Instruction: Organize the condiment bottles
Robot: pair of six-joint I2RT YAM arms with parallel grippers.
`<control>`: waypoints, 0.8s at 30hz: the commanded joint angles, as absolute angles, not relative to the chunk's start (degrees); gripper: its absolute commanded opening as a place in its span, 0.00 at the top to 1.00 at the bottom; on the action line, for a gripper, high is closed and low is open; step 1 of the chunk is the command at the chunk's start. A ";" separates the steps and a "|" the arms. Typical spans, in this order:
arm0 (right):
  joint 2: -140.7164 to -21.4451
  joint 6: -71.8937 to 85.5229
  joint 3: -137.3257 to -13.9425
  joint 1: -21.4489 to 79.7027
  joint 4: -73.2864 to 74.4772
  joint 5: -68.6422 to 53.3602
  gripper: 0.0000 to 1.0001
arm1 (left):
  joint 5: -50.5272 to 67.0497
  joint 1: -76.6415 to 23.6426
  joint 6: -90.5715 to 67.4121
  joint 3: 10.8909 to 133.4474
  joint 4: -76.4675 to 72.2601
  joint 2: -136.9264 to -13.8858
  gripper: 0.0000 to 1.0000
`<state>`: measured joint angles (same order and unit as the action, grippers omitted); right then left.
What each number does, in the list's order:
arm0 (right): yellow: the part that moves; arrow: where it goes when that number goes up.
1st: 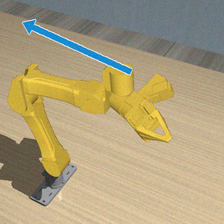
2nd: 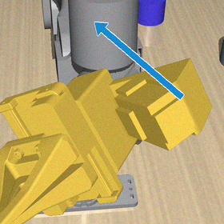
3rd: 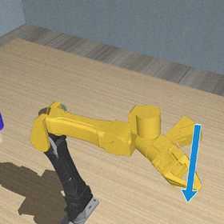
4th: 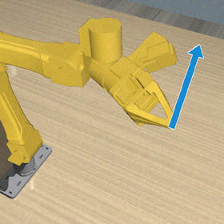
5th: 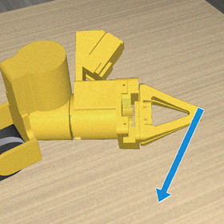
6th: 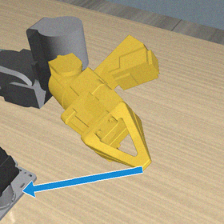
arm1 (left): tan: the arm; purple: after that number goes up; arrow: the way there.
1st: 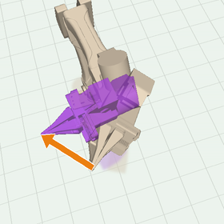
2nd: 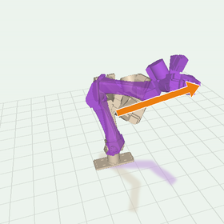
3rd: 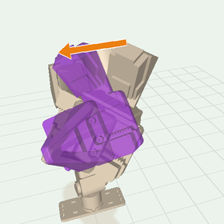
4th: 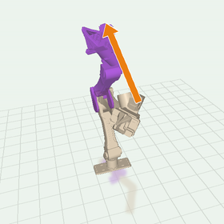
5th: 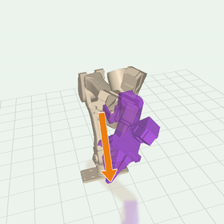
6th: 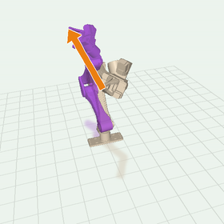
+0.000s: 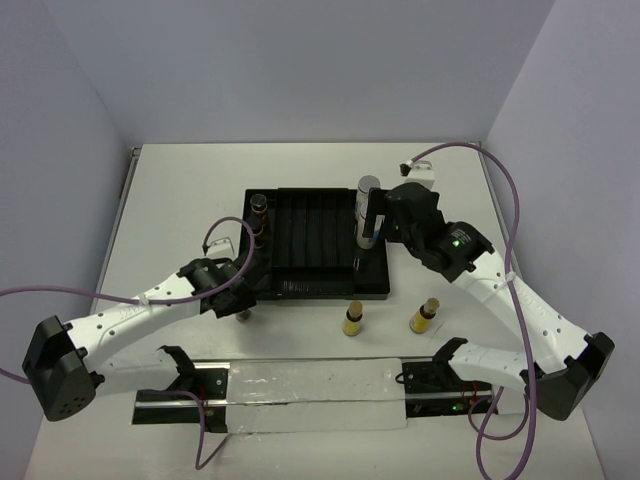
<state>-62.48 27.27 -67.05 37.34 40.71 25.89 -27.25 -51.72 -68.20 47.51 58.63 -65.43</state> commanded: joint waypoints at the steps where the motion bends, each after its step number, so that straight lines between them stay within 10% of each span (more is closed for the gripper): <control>1: -61.72 27.84 -67.32 37.16 38.60 26.48 0.00 | -28.01 -52.12 -64.43 55.24 62.13 -65.11 0.90; 24: -57.16 27.83 -63.96 37.18 40.46 28.21 0.00 | -35.69 -46.61 -50.36 68.89 49.89 -83.23 0.90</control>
